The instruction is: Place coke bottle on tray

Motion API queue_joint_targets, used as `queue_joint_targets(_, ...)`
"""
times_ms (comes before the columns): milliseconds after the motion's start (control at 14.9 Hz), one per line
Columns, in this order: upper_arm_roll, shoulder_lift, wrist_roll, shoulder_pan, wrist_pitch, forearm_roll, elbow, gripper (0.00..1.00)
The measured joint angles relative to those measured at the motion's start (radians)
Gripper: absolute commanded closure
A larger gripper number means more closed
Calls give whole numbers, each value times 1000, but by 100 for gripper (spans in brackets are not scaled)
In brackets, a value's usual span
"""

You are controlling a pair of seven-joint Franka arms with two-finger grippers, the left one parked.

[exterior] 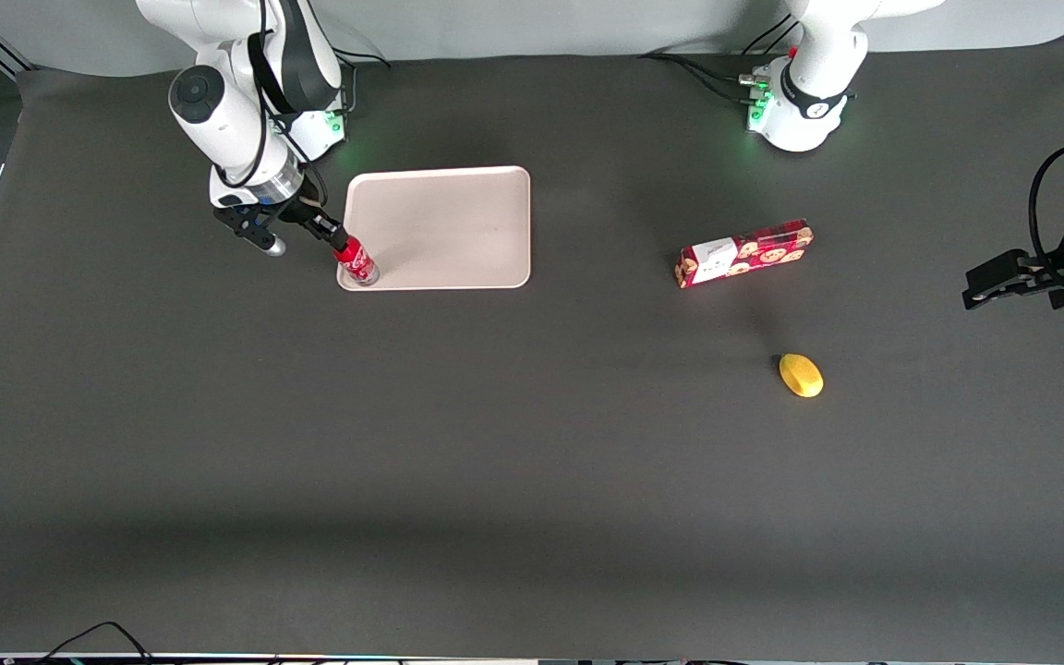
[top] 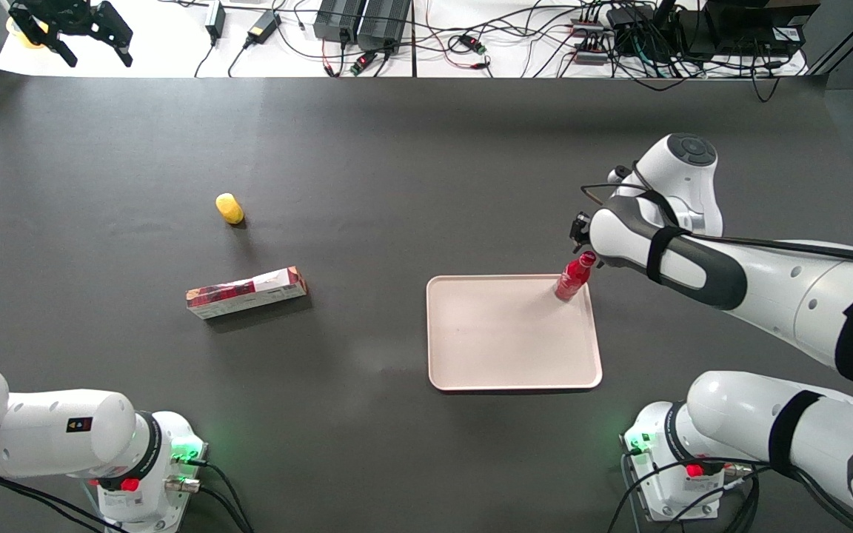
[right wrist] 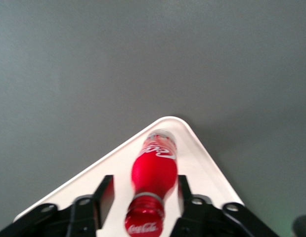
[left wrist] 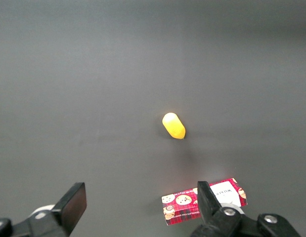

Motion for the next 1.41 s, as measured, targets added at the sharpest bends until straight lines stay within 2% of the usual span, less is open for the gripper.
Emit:
queue_joint_targets(670, 1, 11, 58, -1, -31, -12, 94, 0)
queue_joint_targets(872, -55, 7, 75, -32, -207, -163, 227, 0)
queue_joint_targets(1073, -201, 38, 64, -42, -379, -299, 423, 0)
queue_joint_targets(1207, -281, 113, 29, -40, -485, -350, 589, 0)
queue_joint_targets(1408, -337, 294, -34, -41, -653, -428, 880, 0)
